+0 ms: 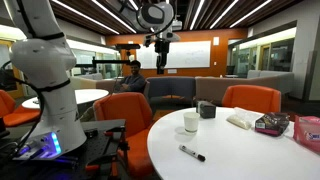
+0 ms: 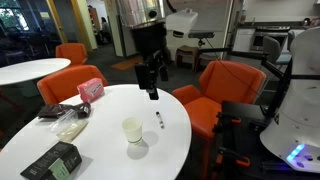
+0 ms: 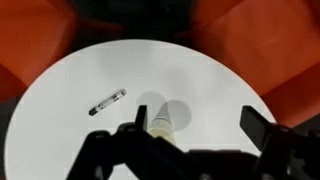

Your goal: Put the cup before the marker

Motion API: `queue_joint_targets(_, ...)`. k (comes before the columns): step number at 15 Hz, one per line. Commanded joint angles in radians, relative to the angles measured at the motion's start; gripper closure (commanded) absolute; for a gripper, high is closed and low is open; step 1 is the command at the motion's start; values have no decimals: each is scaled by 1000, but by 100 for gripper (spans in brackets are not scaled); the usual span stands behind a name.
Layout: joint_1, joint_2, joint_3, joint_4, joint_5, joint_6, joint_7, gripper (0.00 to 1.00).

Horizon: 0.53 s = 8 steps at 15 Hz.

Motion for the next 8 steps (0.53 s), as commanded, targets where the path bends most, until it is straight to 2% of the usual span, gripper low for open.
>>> queue_joint_targets(1,17,1,-17,1,-4,-2,3,0)
queue_joint_targets(6,17,1,-17,1,-4,-2,3,0)
queue_joint_targets(8,15,21,-34,12,9,24,-52,0)
